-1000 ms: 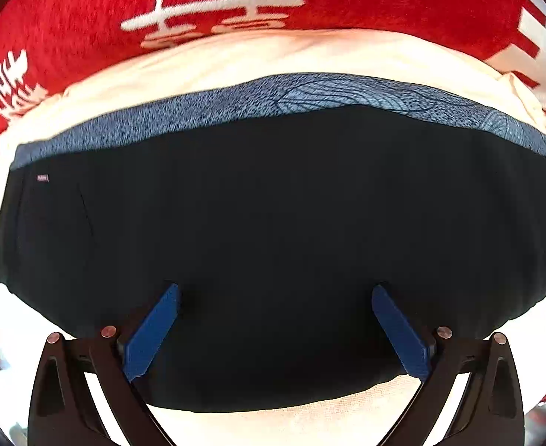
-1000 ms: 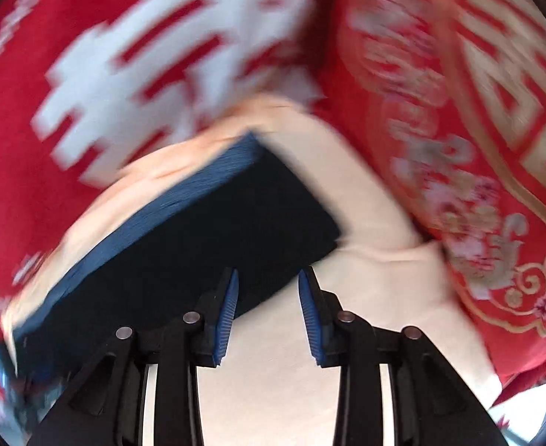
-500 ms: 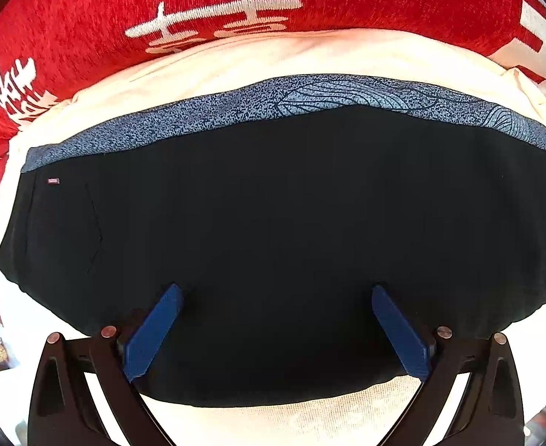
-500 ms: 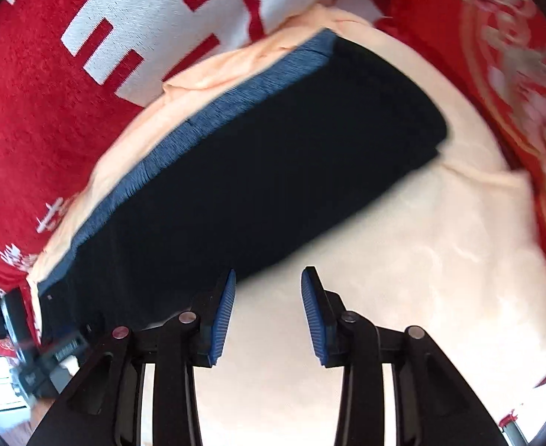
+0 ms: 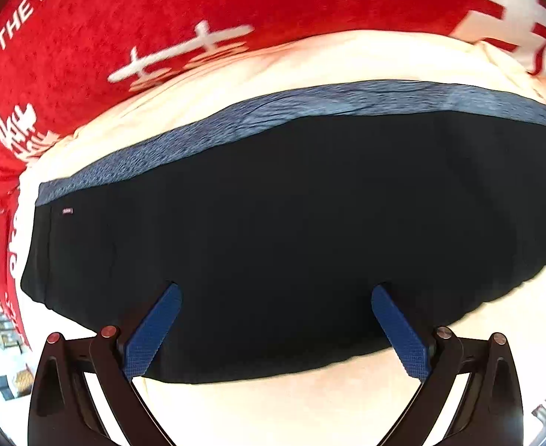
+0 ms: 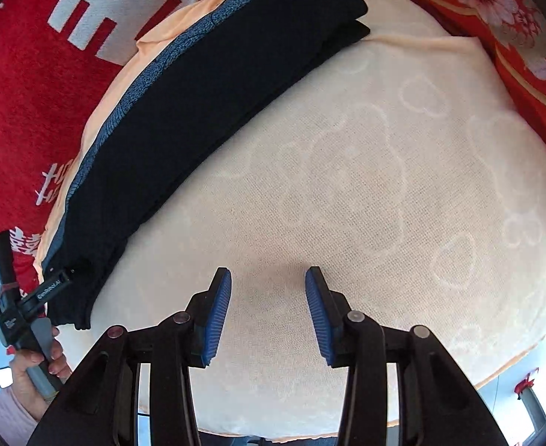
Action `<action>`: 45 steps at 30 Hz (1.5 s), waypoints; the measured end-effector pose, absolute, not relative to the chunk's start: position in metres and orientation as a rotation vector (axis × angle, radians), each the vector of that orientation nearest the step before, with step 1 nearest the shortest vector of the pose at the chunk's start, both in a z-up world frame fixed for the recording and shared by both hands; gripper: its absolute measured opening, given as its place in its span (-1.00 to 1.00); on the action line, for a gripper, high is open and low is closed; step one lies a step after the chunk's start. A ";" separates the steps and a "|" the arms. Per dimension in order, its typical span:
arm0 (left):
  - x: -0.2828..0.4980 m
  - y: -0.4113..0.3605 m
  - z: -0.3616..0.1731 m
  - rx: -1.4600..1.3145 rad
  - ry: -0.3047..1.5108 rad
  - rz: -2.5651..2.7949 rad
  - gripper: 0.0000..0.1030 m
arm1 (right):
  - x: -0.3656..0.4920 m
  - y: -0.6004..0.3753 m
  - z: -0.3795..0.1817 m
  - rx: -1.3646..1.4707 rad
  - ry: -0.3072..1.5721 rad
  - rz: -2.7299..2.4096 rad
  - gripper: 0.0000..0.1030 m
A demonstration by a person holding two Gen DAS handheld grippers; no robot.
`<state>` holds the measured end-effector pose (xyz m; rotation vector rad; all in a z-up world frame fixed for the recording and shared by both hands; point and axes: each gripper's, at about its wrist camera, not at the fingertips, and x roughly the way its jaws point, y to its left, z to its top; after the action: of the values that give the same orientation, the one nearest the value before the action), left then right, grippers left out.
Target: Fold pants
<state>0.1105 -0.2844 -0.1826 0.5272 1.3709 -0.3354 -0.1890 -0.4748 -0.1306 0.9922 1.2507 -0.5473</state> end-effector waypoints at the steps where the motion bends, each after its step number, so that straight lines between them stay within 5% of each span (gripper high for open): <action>1: 0.107 -0.287 -0.180 0.531 1.369 -0.343 1.00 | -0.189 -0.475 -0.131 0.997 1.249 -0.546 -0.06; 45: 0.070 -0.364 -0.140 0.526 1.306 -0.522 1.00 | -0.181 -0.518 -0.118 1.104 1.083 -0.538 -0.03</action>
<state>0.0704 -0.3642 -0.1401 0.5260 1.3056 -0.5222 -0.1813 -0.5183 -0.1184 1.1042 1.0827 -0.5384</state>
